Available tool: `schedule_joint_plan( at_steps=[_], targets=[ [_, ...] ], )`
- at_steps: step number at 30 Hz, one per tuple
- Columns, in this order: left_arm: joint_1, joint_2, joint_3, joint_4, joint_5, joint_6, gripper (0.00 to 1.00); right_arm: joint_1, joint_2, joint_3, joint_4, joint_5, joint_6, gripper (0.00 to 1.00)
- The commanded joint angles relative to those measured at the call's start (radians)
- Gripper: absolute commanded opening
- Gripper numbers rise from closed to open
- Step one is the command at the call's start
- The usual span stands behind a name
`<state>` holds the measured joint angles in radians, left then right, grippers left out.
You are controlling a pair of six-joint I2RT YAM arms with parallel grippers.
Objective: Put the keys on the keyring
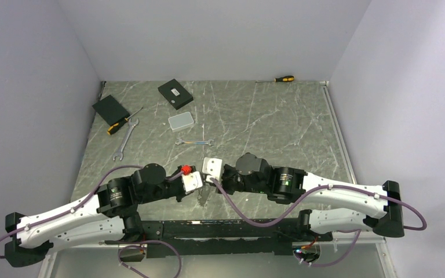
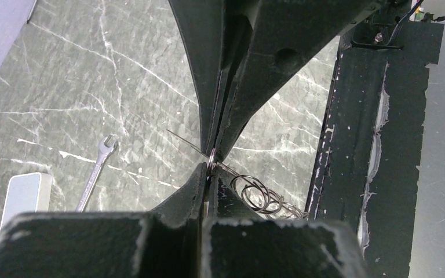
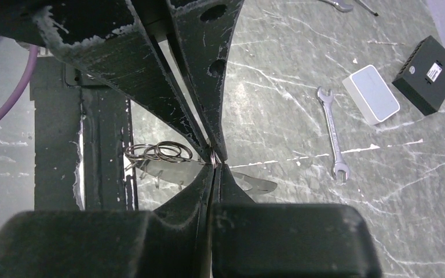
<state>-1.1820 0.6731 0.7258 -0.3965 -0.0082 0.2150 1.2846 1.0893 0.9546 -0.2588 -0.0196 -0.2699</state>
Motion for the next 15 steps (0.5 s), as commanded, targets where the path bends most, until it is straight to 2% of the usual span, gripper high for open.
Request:
schedule_joint_plan(
  at_steps=[1,4,5,9,15],
  targets=[
    [-0.004,-0.035,0.023,0.082,0.011,-0.014,0.00,0.002,-0.019,0.002,0.088,0.001,-0.008,0.00],
    [-0.004,-0.075,0.000,0.131,0.011,-0.016,0.18,-0.008,-0.072,-0.061,0.189,0.002,0.007,0.00],
    [-0.004,-0.094,-0.010,0.148,0.014,-0.018,0.21,-0.015,-0.091,-0.086,0.244,-0.004,0.018,0.00],
    [-0.004,-0.141,-0.027,0.184,0.011,-0.025,0.27,-0.036,-0.172,-0.161,0.390,-0.016,0.058,0.00],
    [-0.004,-0.132,-0.032,0.225,0.029,-0.008,0.31,-0.054,-0.234,-0.251,0.546,-0.052,0.115,0.00]
  ],
)
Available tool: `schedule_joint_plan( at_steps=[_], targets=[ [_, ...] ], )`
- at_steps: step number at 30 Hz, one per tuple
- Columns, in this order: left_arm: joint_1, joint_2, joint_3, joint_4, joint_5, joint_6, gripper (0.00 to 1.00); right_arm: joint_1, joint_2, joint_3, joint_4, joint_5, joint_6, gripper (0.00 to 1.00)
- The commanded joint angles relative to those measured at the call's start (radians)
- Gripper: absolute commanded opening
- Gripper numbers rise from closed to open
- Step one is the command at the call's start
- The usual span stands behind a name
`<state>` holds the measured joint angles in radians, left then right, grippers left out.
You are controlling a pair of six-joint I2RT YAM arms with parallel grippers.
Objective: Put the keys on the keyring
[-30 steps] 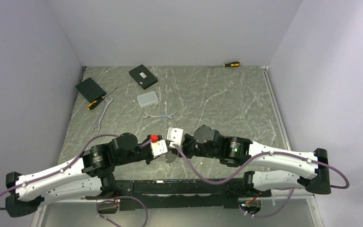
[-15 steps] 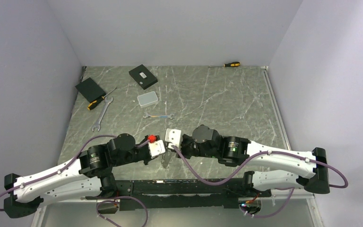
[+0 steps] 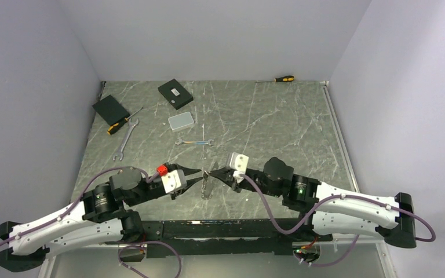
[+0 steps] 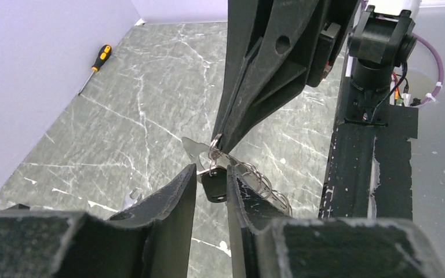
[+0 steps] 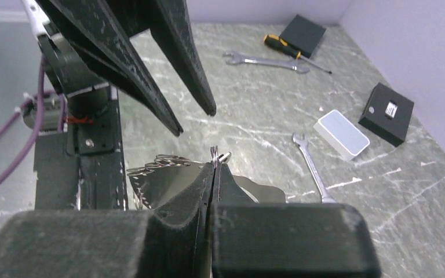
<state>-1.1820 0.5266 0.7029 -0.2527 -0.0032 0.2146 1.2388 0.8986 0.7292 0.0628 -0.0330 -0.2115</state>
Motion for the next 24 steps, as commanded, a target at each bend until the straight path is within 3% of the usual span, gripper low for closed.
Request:
schedule_joint_plan(
  at_steps=[1,16,21,24],
  targets=[
    [-0.004,0.019,-0.011,0.097,0.030,-0.006,0.31,-0.010,-0.050,-0.037,0.247,-0.051,0.066,0.00],
    [-0.004,0.059,-0.047,0.290,0.076,-0.036,0.31,-0.019,-0.140,-0.125,0.380,-0.180,0.116,0.00],
    [-0.004,0.086,-0.048,0.314,0.083,-0.063,0.21,-0.019,-0.164,-0.133,0.391,-0.206,0.127,0.00],
    [-0.004,0.106,-0.048,0.338,0.120,-0.077,0.09,-0.021,-0.174,-0.140,0.395,-0.214,0.128,0.00]
  ],
)
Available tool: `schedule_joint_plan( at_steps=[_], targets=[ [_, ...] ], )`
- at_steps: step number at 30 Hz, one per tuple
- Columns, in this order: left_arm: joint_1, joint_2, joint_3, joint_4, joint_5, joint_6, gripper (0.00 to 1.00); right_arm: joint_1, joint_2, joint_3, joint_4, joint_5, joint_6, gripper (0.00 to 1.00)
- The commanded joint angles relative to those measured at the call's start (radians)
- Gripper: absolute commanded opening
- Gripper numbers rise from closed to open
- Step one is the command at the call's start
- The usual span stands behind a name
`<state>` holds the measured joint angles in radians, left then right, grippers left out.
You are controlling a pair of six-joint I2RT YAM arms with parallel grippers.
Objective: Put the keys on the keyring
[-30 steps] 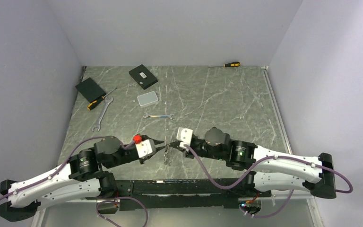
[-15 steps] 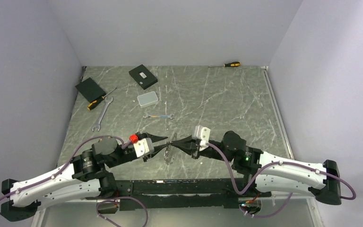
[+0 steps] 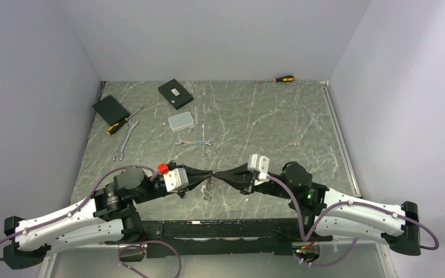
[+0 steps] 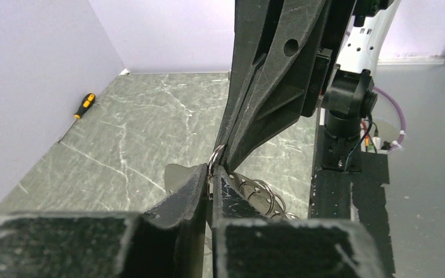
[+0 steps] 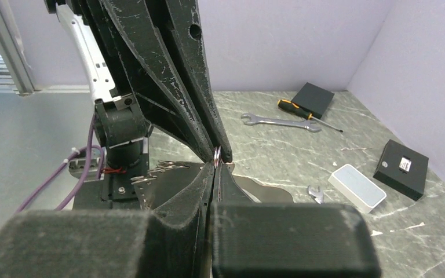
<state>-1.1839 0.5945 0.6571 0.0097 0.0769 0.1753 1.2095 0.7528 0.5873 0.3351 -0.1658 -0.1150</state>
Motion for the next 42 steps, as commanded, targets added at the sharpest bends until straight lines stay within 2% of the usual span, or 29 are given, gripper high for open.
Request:
schedule_joint_plan(
  at_steps=[1,2,6,7,9,10,11,13,17,21,30,42],
  targets=[
    [-0.002,0.045,-0.002,0.083,0.057,-0.041,0.05,0.009,-0.031,-0.002,0.126,-0.085,0.033,0.00],
    [-0.002,0.054,-0.001,0.091,0.073,-0.041,0.00,0.009,-0.033,-0.004,0.128,-0.087,0.034,0.00],
    [-0.002,0.087,0.020,0.076,0.094,-0.036,0.00,0.008,-0.041,-0.009,0.115,-0.067,0.048,0.00],
    [-0.002,0.094,0.029,0.064,0.082,-0.030,0.00,0.008,-0.042,-0.004,0.095,-0.037,0.058,0.04],
    [-0.001,0.108,0.055,0.015,0.047,-0.013,0.00,0.009,-0.048,0.013,0.030,0.010,0.058,0.21],
    [-0.002,0.119,0.071,-0.019,0.030,-0.003,0.00,0.009,-0.053,0.019,-0.006,0.024,0.052,0.35],
    [-0.001,0.133,0.093,-0.066,0.006,0.017,0.00,0.009,-0.059,0.023,-0.044,0.042,0.047,0.44],
    [-0.001,0.171,0.155,-0.173,-0.017,0.040,0.00,0.008,-0.067,0.042,-0.133,0.068,0.023,0.48],
    [-0.001,0.265,0.304,-0.386,-0.067,0.085,0.00,0.009,-0.043,0.109,-0.339,0.111,-0.041,0.49],
    [-0.002,0.330,0.387,-0.474,-0.075,0.128,0.00,0.009,-0.035,0.133,-0.401,0.141,-0.061,0.47],
    [-0.001,0.358,0.404,-0.480,-0.069,0.156,0.00,0.009,0.010,0.166,-0.450,0.225,-0.121,0.44],
    [-0.001,0.338,0.374,-0.468,-0.036,0.153,0.00,0.008,0.093,0.211,-0.431,0.178,-0.149,0.36]
  ],
)
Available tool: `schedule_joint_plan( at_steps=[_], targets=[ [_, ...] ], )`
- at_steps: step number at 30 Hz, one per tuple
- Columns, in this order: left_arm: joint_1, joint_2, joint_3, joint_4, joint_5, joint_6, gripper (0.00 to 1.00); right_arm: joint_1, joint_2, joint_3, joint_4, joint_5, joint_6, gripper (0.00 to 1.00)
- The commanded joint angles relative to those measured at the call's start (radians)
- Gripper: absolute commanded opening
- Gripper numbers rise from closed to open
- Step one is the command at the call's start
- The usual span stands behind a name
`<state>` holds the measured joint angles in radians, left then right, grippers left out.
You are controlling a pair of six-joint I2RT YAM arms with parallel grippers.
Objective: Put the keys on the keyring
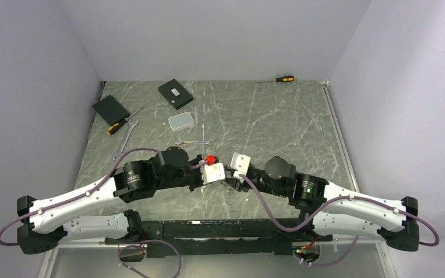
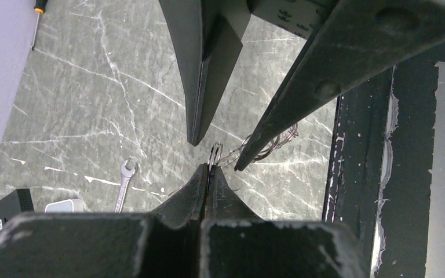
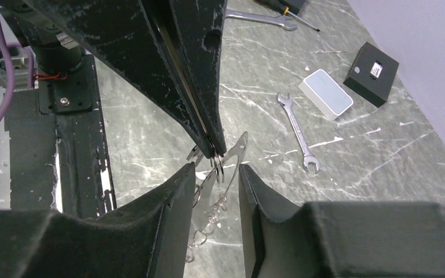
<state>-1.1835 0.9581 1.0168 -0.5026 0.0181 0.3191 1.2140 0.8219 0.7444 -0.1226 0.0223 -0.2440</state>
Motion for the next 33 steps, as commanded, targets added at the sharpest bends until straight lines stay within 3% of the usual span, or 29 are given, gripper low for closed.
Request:
schedule_joint_plan(
  at_steps=[1,10,20,25,29,33],
  targets=[
    [-0.002,-0.029,0.010,0.048,0.023,0.008,0.00,0.004,0.032,0.057,0.027,-0.014,-0.020,0.36],
    [-0.002,-0.068,-0.019,0.079,0.041,-0.011,0.00,0.004,0.049,0.040,0.071,-0.010,-0.020,0.18],
    [-0.002,-0.075,-0.030,0.090,0.084,-0.005,0.00,0.004,0.052,0.036,0.096,-0.044,-0.014,0.17],
    [-0.002,-0.078,-0.041,0.121,0.100,-0.011,0.00,0.004,0.044,0.029,0.106,-0.061,-0.012,0.00],
    [-0.002,-0.082,-0.054,0.140,0.108,-0.014,0.00,0.004,0.043,0.010,0.112,-0.067,-0.005,0.00],
    [-0.002,-0.121,-0.088,0.184,0.077,-0.031,0.26,0.004,-0.003,-0.015,0.155,-0.052,0.002,0.00]
  ],
)
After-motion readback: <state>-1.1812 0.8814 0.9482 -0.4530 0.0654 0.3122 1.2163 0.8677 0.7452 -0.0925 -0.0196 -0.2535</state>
